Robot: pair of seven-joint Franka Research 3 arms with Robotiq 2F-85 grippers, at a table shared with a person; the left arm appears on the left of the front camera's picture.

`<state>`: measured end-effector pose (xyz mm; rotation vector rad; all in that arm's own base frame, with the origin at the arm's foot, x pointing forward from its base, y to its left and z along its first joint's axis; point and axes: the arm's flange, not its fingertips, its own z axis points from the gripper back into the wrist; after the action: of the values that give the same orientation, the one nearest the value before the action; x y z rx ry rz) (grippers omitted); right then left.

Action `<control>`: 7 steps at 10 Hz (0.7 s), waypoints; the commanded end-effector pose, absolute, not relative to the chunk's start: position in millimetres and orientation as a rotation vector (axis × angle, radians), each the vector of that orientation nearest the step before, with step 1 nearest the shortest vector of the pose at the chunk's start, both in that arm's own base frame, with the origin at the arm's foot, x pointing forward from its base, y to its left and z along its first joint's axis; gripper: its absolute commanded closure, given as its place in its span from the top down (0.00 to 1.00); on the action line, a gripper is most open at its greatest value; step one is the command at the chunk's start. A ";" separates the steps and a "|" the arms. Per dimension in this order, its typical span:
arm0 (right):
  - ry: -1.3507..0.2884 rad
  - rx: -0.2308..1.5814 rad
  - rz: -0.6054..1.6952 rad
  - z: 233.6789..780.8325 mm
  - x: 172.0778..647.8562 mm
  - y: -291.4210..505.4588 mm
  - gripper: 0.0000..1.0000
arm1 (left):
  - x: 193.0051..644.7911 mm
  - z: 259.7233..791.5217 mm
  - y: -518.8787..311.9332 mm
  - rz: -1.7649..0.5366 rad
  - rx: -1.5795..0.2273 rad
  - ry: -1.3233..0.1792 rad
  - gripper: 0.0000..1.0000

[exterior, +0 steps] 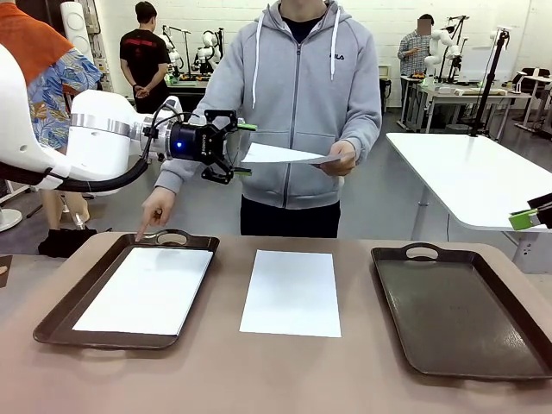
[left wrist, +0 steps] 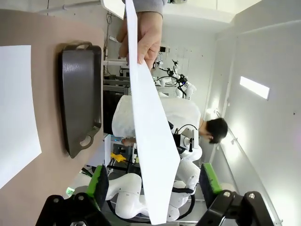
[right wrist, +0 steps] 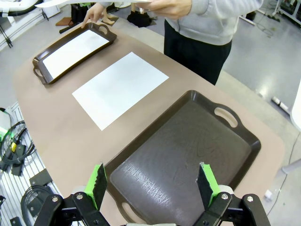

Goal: Sort the A4 documents.
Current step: Receive the A4 Paper.

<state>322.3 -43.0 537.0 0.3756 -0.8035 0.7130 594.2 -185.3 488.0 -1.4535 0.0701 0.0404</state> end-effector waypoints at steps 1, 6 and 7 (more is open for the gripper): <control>-0.808 0.400 0.723 534.7 324.1 -42.4 1.00 | 601.8 488.4 -191.8 0.068 -1.478 0.113 1.00; -0.808 0.400 0.723 534.7 324.1 -42.4 1.00 | 602.4 477.7 -197.7 0.068 -1.525 0.195 1.00; -0.808 0.400 0.723 534.7 324.1 -42.4 1.00 | 601.9 476.8 -201.1 0.057 -1.539 0.204 0.96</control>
<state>322.3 -43.0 537.0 0.3756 -0.8035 0.7130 594.8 -195.3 471.4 -1.5049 0.1734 0.0435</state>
